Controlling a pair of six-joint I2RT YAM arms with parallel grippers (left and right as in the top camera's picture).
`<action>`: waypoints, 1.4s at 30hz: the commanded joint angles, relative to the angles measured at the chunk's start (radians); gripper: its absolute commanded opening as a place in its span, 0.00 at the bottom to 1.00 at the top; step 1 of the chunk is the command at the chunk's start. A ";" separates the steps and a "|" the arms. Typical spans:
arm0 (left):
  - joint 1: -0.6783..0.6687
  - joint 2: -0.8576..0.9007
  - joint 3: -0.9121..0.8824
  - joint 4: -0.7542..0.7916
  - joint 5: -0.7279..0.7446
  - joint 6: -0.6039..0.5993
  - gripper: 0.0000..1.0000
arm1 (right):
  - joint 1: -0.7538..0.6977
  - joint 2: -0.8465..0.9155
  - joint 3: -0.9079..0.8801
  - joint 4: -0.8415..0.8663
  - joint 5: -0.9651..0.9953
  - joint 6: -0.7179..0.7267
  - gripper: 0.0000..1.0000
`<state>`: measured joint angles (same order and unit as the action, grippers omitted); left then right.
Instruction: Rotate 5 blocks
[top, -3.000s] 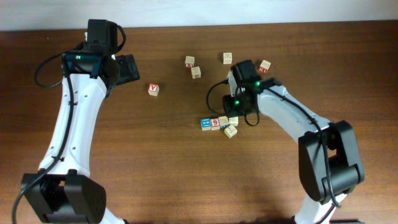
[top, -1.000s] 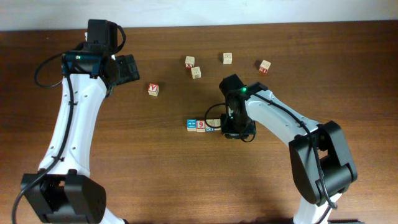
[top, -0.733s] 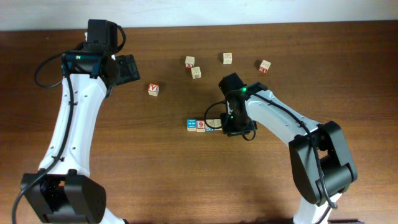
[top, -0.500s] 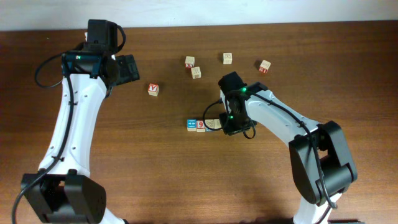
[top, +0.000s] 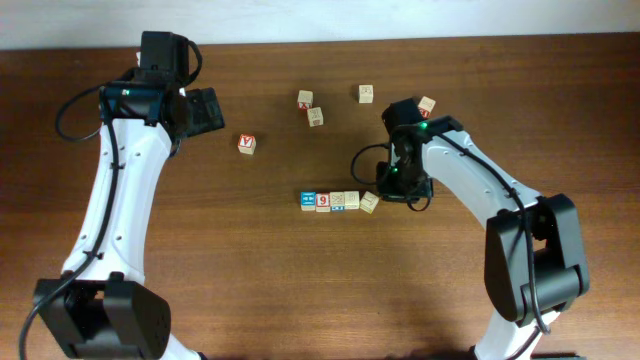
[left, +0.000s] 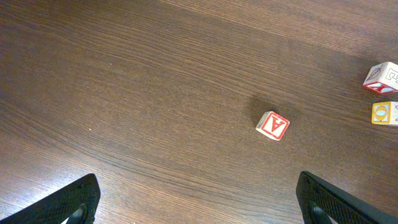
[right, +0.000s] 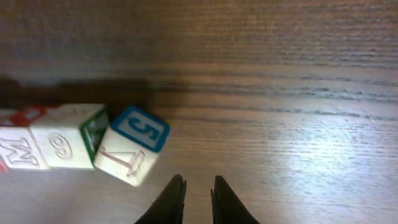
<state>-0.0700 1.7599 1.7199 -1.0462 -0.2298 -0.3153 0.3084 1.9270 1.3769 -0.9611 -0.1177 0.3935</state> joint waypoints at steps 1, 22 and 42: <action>-0.001 0.007 0.019 0.002 -0.014 -0.014 0.99 | 0.006 -0.006 -0.049 0.046 -0.009 0.074 0.17; -0.001 0.007 0.019 0.002 -0.014 -0.014 0.99 | 0.006 -0.006 -0.127 0.259 -0.060 0.068 0.17; -0.001 0.007 0.019 0.002 -0.014 -0.014 0.99 | -0.008 -0.007 -0.091 0.266 -0.081 -0.083 0.27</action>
<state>-0.0700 1.7599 1.7199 -1.0462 -0.2298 -0.3153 0.3088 1.9270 1.2575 -0.6849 -0.2008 0.3454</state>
